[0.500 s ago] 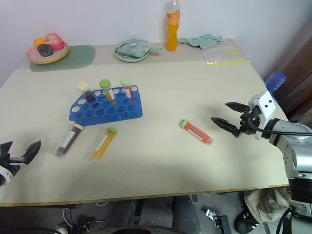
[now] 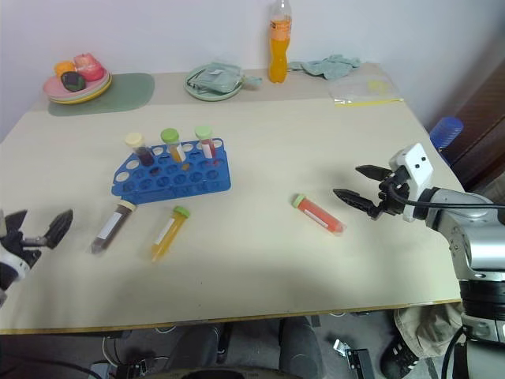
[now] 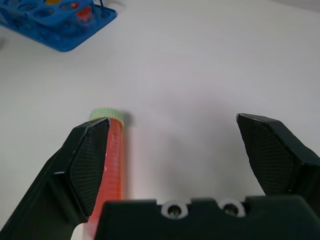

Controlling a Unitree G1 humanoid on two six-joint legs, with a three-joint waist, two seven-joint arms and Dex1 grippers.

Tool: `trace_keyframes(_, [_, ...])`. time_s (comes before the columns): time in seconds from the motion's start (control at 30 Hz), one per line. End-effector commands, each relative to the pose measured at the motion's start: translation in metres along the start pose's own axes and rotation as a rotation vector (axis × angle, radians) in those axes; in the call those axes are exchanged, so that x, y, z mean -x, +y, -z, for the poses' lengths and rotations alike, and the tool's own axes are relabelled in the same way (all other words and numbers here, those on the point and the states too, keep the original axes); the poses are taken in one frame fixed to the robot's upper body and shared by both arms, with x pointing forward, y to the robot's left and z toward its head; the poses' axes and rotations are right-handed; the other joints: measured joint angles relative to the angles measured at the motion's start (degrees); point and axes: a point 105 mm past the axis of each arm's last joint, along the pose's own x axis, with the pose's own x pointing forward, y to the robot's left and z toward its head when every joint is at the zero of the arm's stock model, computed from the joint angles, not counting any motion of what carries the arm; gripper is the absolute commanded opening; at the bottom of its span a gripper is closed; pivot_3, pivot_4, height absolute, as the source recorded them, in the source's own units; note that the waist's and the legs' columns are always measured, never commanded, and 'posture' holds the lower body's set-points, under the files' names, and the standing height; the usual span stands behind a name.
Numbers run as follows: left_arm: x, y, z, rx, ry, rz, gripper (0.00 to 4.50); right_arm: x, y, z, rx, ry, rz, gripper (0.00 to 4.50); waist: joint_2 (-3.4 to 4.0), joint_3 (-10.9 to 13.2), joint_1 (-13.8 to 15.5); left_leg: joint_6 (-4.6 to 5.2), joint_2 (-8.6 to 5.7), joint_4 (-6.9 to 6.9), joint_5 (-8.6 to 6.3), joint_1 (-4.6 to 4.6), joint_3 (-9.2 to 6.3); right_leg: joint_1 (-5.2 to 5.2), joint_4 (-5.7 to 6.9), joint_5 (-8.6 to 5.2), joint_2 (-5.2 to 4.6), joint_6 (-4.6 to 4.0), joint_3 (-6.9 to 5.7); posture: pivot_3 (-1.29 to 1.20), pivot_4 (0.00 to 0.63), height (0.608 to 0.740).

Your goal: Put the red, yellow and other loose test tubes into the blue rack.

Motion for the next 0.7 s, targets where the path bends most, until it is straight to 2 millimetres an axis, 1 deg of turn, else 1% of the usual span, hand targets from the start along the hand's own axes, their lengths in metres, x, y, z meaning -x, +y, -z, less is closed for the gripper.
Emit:
trace_keyframes(0.03, [-0.011, -0.03, -0.014, -0.017, -0.051, 0.142, 4.5, -0.003, 0.014, -0.026, 0.041, -0.028, -0.012, 4.48, 0.01, 0.0, 0.0, 0.0, -0.01, 0.0, 0.0, 0.0, 0.0, 0.0, 0.0, 0.0, -0.01, 0.0, 0.01, 0.0, 0.15, 0.74])
trace_keyframes(0.1, [-0.015, -0.051, -0.018, -0.003, -0.058, 0.242, 4.5, -0.003, 0.024, -0.032, 0.032, -0.014, -0.025, 4.48, 0.01, 0.0, 0.0, 0.0, -0.02, 0.0, 0.0, -0.01, -0.01, -0.01, 0.0, 0.01, -0.02, 0.01, 0.02, 0.0, 0.15, 0.74])
trace_keyframes(0.2, [-0.018, -0.082, -0.022, -0.026, -0.046, 0.418, 4.5, -0.005, 0.037, -0.036, 0.08, 0.052, -0.032, 4.48, 0.0, 0.0, 0.0, 0.01, -0.01, -0.01, 0.0, -0.03, -0.04, -0.03, 0.0, 0.01, 0.0, 0.01, 0.01, 0.0, 0.15, 0.74])
trace_keyframes(0.27, [-0.016, -0.113, -0.018, -0.065, -0.011, 0.583, 4.5, -0.011, 0.041, -0.029, 0.106, 0.153, -0.024, 4.48, 0.01, 0.0, -0.1, 0.01, -0.02, 0.0, 0.0, -0.03, -0.03, -0.03, 0.0, 0.0, 0.0, 0.01, 0.01, 0.0, 0.15, 0.74])
trace_keyframes(0.3, [-0.015, -0.122, -0.016, -0.077, 0.002, 0.635, 4.5, -0.013, 0.042, -0.026, 0.109, 0.193, -0.014, 4.48, 0.03, 0.0, -0.1, 0.01, -0.03, -0.01, 0.0, -0.03, -0.01, -0.03, -0.02, 0.0, 0.0, 0.0, 0.01, 0.0, 0.15, 0.74])
trace_keyframes(0.33, [-0.012, -0.137, -0.014, -0.087, 0.011, 0.703, 4.5, -0.018, 0.039, -0.022, 0.056, 0.252, 0.012, 4.48, 0.03, 0.0, -0.1, 0.01, -0.03, 0.0, 0.0, -0.02, 0.0, -0.02, -0.02, -0.01, -0.01, -0.02, 0.02, 0.0, 0.15, 0.74])
trace_keyframes(0.37, [-0.011, -0.144, -0.013, -0.091, 0.015, 0.742, 4.5, -0.021, 0.037, -0.019, 0.017, 0.291, 0.028, 4.48, 0.04, 0.0, -0.2, 0.01, -0.03, -0.01, 0.0, -0.03, 0.0, -0.02, -0.05, -0.02, -0.01, -0.04, 0.01, 0.0, 0.15, 0.74])
trace_keyframes(0.4, [-0.007, -0.16, -0.01, -0.102, 0.022, 0.815, 4.5, -0.024, 0.037, -0.015, -0.021, 0.348, 0.038, 4.48, 0.07, 0.0, -0.2, 0.01, -0.02, -0.01, -0.01, -0.02, 0.0, -0.03, -0.05, -0.04, -0.01, -0.08, 0.02, 0.0, 0.15, 0.74])
trace_keyframes(0.43, [-0.003, -0.17, -0.007, -0.11, 0.026, 0.864, 4.5, -0.027, 0.038, -0.013, -0.045, 0.389, 0.045, 4.48, 0.07, 0.0, -0.2, 0.01, -0.02, -0.02, 0.0, -0.05, 0.0, -0.06, -0.04, -0.07, -0.01, -0.13, 0.03, 0.0, 0.15, 0.74])
trace_keyframes(0.53, [0.016, -0.208, 0.001, -0.15, 0.033, 1.063, 4.5, -0.037, 0.043, -0.014, -0.057, 0.482, 0.033, 4.48, 0.1, 0.0, -0.1, 0.02, -0.02, -0.07, -0.01, -0.09, -0.01, -0.12, -0.05, -0.07, 0.01, -0.13, 0.02, 0.0, 0.15, 0.74])
trace_keyframes(0.6, [0.025, -0.224, 0.003, -0.175, 0.022, 1.146, 4.5, -0.042, 0.042, -0.014, -0.072, 0.533, 0.048, 4.48, 0.13, 0.1, -0.2, 0.03, -0.06, -0.06, -0.01, -0.12, 0.01, -0.13, -0.09, -0.01, 0.0, -0.02, 0.03, 0.0, 0.15, 0.74])
trace_keyframes(0.67, [0.034, -0.242, -0.001, -0.141, -0.024, 1.218, 4.5, -0.046, 0.044, -0.012, -0.116, 0.6, 0.024, 4.48, 0.16, 0.1, -0.2, 0.03, -0.07, -0.05, -0.01, -0.12, 0.02, -0.11, -0.12, -0.01, 0.01, -0.02, 0.01, 0.0, 0.15, 0.74])
trace_keyframes(0.7, [0.037, -0.248, -0.003, -0.127, -0.042, 1.244, 4.5, -0.047, 0.046, -0.012, -0.128, 0.625, 0.011, 4.48, 0.18, 0.1, -0.1, 0.03, -0.07, -0.05, -0.01, -0.12, 0.02, -0.11, -0.13, 0.0, 0.01, -0.02, 0.02, 0.0, 0.15, 0.74])
